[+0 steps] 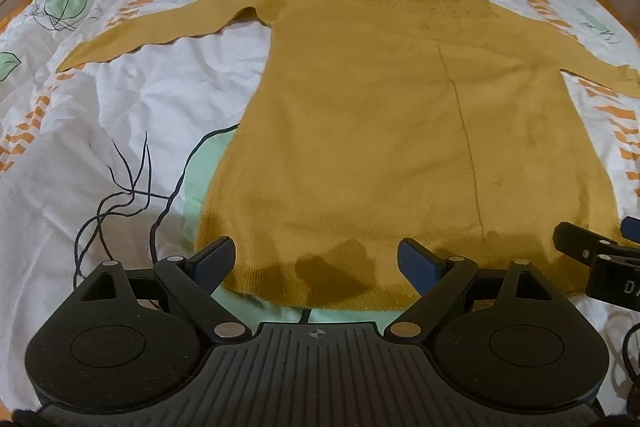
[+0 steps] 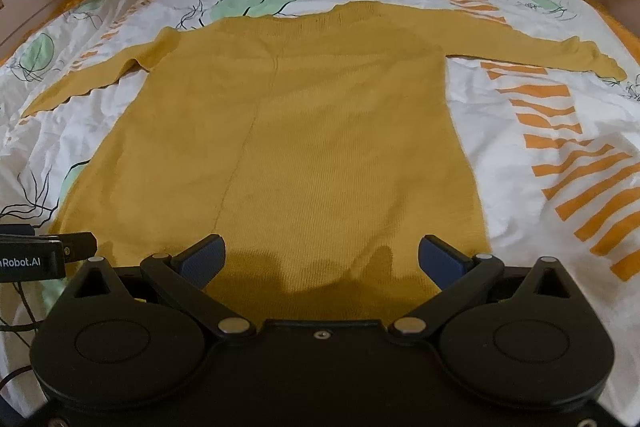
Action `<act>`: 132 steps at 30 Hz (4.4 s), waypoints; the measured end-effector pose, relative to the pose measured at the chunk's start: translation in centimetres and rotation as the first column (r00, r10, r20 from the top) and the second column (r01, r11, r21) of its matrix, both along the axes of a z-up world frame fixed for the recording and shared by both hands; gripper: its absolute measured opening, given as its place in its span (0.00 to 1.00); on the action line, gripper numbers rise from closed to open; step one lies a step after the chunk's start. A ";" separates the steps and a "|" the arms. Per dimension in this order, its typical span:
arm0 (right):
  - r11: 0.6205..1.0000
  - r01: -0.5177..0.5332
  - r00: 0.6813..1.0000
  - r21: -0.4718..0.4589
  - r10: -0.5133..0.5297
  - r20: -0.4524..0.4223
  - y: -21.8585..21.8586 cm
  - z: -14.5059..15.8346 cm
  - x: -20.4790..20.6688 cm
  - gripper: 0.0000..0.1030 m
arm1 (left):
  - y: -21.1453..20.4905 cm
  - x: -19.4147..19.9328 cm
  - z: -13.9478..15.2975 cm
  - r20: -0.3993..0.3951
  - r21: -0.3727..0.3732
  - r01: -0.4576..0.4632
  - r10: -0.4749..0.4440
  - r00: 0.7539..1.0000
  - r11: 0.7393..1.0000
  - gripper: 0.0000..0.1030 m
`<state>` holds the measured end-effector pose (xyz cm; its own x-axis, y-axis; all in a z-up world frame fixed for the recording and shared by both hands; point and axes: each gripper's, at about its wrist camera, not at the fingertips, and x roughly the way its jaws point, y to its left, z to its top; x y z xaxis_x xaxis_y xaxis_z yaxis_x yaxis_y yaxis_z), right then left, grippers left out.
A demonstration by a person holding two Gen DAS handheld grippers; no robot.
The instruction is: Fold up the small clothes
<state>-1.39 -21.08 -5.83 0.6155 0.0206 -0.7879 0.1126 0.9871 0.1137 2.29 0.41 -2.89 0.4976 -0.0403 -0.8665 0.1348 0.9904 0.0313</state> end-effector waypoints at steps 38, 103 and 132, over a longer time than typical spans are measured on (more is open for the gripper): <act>0.992 0.115 0.993 0.054 -0.116 0.009 -8.6 -1.7 12.2 1.00 | -3.9 14.9 -1.9 0.039 -0.012 0.054 -0.054 0.998 0.998 0.86; 0.906 0.384 0.860 0.175 -0.420 0.289 -33.3 8.5 22.2 0.17 | -4.4 25.0 -3.5 0.158 -0.092 0.101 -0.085 0.984 0.991 0.86; 0.994 0.054 0.985 -0.093 -0.038 0.169 -11.7 1.0 32.1 0.58 | -1.1 25.9 -1.5 0.119 -0.218 0.055 -0.029 0.993 0.975 0.86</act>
